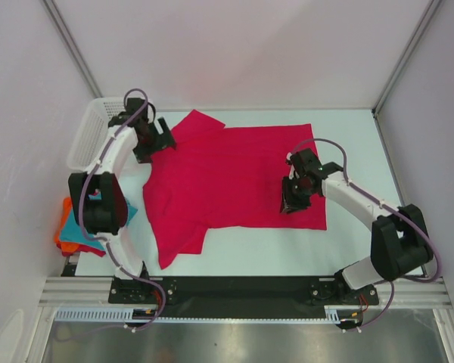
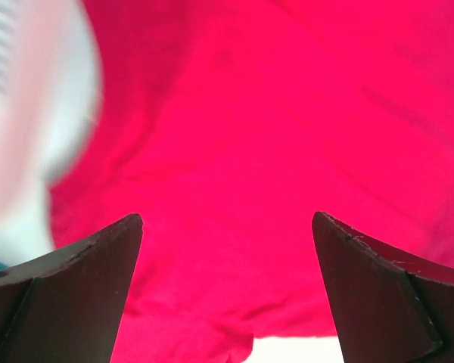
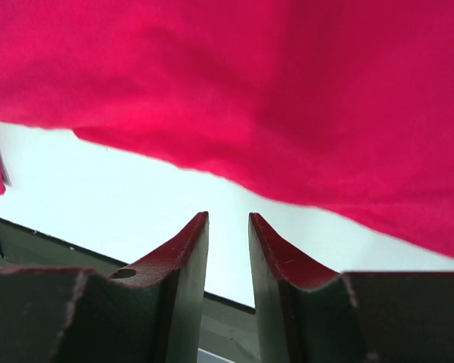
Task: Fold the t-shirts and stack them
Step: Flatten out the tshirt
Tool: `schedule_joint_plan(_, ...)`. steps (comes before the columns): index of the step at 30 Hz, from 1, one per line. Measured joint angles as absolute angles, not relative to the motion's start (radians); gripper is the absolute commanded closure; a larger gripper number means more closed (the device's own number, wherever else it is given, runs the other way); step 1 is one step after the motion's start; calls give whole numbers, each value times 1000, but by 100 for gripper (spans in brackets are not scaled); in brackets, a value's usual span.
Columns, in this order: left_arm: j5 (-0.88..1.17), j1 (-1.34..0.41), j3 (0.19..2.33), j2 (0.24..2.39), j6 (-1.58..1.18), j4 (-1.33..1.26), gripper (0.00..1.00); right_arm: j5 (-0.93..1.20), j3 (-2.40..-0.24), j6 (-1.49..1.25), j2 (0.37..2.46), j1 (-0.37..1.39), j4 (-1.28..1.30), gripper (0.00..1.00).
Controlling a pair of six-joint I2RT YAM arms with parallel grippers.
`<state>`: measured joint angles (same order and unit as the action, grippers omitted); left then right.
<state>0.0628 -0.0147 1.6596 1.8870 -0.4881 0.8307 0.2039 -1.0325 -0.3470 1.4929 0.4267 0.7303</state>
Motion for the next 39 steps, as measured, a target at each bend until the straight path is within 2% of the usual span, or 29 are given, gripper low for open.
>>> schedule_joint_plan(8,125,-234,1252,1518,-498,751,1,249,-808,-435,1257,428,687,66)
schedule_joint_plan(12,134,-270,1096,1360,-501,744,1,266,-701,-484,1171,425,675,65)
schedule_joint_plan(15,126,-284,1007,1263,-512,755,0,270,-673,-506,1142,419,675,61)
schedule_joint_plan(22,123,-364,818,1025,-555,790,0,278,-668,-539,1139,403,641,61)
schedule_joint_plan(28,108,-493,729,964,-599,810,0,328,-668,-556,1207,363,579,61)
schedule_joint_plan(39,46,-759,715,1046,-752,795,0,402,-704,-540,1247,152,545,62)
